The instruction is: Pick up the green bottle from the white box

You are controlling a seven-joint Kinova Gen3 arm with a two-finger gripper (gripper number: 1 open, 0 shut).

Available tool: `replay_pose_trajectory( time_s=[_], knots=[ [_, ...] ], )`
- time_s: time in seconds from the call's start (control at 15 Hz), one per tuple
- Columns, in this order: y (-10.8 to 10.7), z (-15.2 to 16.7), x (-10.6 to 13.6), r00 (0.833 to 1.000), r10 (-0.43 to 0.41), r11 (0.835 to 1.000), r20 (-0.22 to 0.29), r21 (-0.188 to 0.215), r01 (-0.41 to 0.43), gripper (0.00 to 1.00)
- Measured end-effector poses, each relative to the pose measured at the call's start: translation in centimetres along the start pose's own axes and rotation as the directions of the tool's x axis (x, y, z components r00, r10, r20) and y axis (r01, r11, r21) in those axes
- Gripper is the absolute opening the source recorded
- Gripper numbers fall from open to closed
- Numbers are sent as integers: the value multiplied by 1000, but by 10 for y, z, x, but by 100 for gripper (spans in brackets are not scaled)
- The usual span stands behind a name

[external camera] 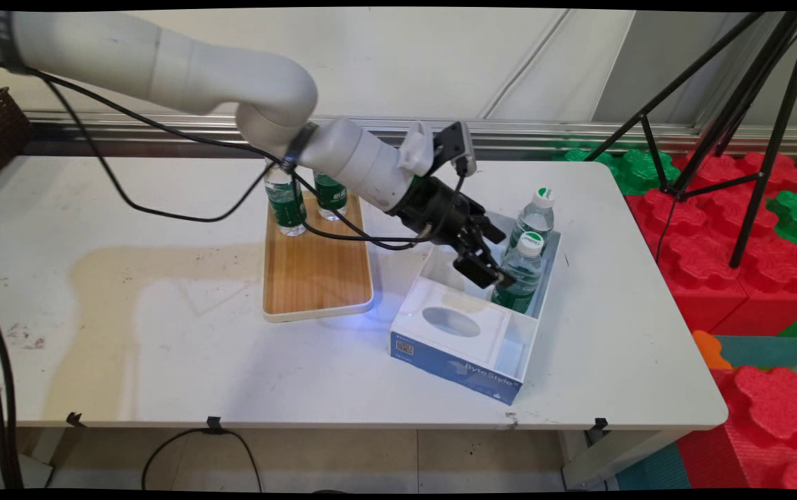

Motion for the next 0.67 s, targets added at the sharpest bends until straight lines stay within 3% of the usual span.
replay_pose_trajectory(
  time_s=[0.67],
  knots=[
    [-20, 44, -13, 998, 2, 997, -66, -79, -8, 100]
  ],
)
